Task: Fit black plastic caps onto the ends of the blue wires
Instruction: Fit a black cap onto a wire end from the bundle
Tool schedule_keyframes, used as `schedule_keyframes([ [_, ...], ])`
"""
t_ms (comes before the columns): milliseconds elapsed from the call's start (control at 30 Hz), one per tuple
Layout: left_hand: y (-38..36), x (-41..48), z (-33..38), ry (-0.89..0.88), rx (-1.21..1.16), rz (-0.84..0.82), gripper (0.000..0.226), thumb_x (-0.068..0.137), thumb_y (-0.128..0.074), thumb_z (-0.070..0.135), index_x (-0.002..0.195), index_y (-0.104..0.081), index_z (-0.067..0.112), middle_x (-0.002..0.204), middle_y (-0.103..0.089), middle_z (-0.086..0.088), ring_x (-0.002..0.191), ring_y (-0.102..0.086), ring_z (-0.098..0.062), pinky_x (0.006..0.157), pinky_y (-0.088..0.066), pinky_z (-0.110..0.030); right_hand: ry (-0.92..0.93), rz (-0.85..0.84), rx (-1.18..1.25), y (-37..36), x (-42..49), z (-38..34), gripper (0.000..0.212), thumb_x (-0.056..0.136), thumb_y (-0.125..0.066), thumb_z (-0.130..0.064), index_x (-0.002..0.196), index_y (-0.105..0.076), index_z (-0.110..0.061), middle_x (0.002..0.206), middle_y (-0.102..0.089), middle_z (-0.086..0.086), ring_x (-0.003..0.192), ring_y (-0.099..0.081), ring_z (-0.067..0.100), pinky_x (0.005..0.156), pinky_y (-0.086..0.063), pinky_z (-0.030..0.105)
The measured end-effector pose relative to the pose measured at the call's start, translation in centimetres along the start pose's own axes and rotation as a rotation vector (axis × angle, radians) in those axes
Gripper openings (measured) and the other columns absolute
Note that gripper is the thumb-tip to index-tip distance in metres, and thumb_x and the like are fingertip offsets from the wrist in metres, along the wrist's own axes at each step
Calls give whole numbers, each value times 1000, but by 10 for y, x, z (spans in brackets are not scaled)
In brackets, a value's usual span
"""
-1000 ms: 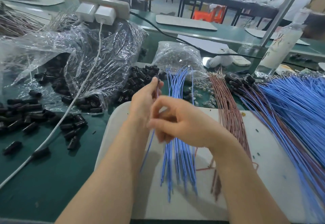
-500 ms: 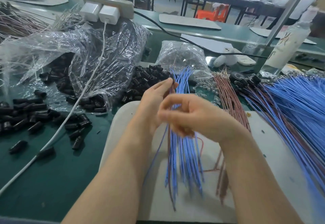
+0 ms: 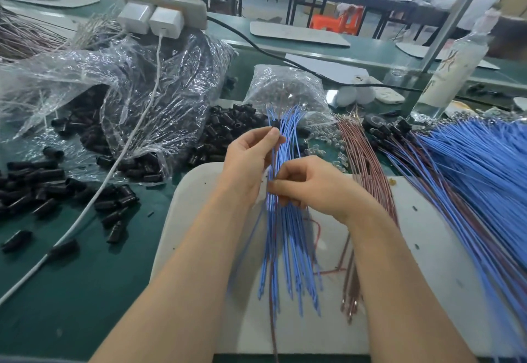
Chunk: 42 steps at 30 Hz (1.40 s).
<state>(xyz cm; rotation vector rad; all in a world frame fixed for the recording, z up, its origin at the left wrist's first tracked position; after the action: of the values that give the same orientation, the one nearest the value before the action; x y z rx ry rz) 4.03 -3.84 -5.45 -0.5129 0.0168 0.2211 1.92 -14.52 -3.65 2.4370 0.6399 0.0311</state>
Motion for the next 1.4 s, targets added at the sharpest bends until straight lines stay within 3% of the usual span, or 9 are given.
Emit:
schedule_keyframes([
  [133, 6, 3, 3, 18, -139, 51, 15, 92, -56, 6, 80, -61, 12, 62, -68, 4, 58, -59, -2, 57, -45, -14, 39, -280, -53, -20, -11, -12, 20, 87, -66, -18, 68, -62, -13, 54, -63, -5, 46, -47, 4, 47, -39, 15],
  [233, 8, 4, 3, 35, -148, 62, 14, 93, -56, 7, 81, -60, 13, 62, -68, 6, 56, -58, -1, 56, -45, -14, 46, -327, -103, -24, -15, -17, 22, 88, -65, -22, 72, -65, -7, 56, -64, -6, 46, -47, 2, 46, -40, 13],
  [500, -2, 0, -2, 29, 39, -42, 7, 92, -58, 8, 86, -60, 12, 76, -66, -2, 49, -54, -7, 44, -44, -21, -7, 360, 95, 12, 7, 2, 18, 90, -63, -25, 76, -69, -15, 63, -69, -3, 44, -51, -1, 54, -41, 21],
  [600, -6, -4, -3, -1, 120, -68, 7, 91, -60, 9, 87, -61, 14, 74, -68, 1, 57, -59, -7, 46, -47, -20, -31, 400, 25, 14, 10, 9, 15, 89, -63, -21, 74, -66, -18, 65, -69, -2, 51, -54, 1, 61, -44, 25],
  [833, -5, -3, 2, -98, 147, -49, 9, 90, -62, 8, 88, -63, 17, 79, -69, -1, 83, -60, -13, 84, -47, -31, -46, 282, -64, 7, 9, 10, 22, 87, -65, -19, 66, -63, -22, 70, -71, 4, 61, -57, 12, 74, -53, 38],
  [967, -6, -5, 3, -109, 134, -75, 8, 90, -60, 8, 91, -62, 16, 78, -70, 2, 79, -62, -6, 75, -48, -20, -55, 284, -36, 9, 9, 10, 19, 88, -64, -20, 69, -68, -19, 70, -72, 1, 59, -57, 9, 76, -54, 39],
  [1100, -11, -10, 6, -158, 166, -118, 13, 91, -59, 4, 91, -61, 16, 79, -69, 1, 67, -63, -1, 59, -49, -14, -11, 471, 102, 20, 8, 11, 11, 89, -64, -24, 81, -69, -17, 73, -72, -1, 58, -57, 4, 67, -51, 33],
  [1267, -18, -14, 14, -382, 512, -141, 25, 90, -59, 3, 102, -63, 25, 88, -66, 4, 81, -63, -11, 81, -53, -28, 61, 598, 37, 27, 4, 7, 13, 89, -62, -18, 93, -72, -10, 79, -73, 3, 76, -68, 15, 77, -53, 35],
  [1400, -21, -18, 15, -443, 562, -150, 21, 88, -57, -2, 99, -61, 16, 95, -68, -3, 91, -65, -20, 89, -52, -35, 136, 680, -163, 28, 0, 2, 10, 87, -61, -14, 89, -70, -8, 78, -71, 7, 76, -64, 25, 73, -47, 38],
])
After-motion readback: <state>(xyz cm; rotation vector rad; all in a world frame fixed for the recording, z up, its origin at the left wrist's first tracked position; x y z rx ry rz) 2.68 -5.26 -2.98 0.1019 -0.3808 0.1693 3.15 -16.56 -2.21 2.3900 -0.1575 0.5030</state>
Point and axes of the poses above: each hand's wrist, its own x-axis towards the middle knuckle, its own y-axis out of the back of the hand, z = x × y, the point moved 6 cm from there along x, towards the middle knuckle
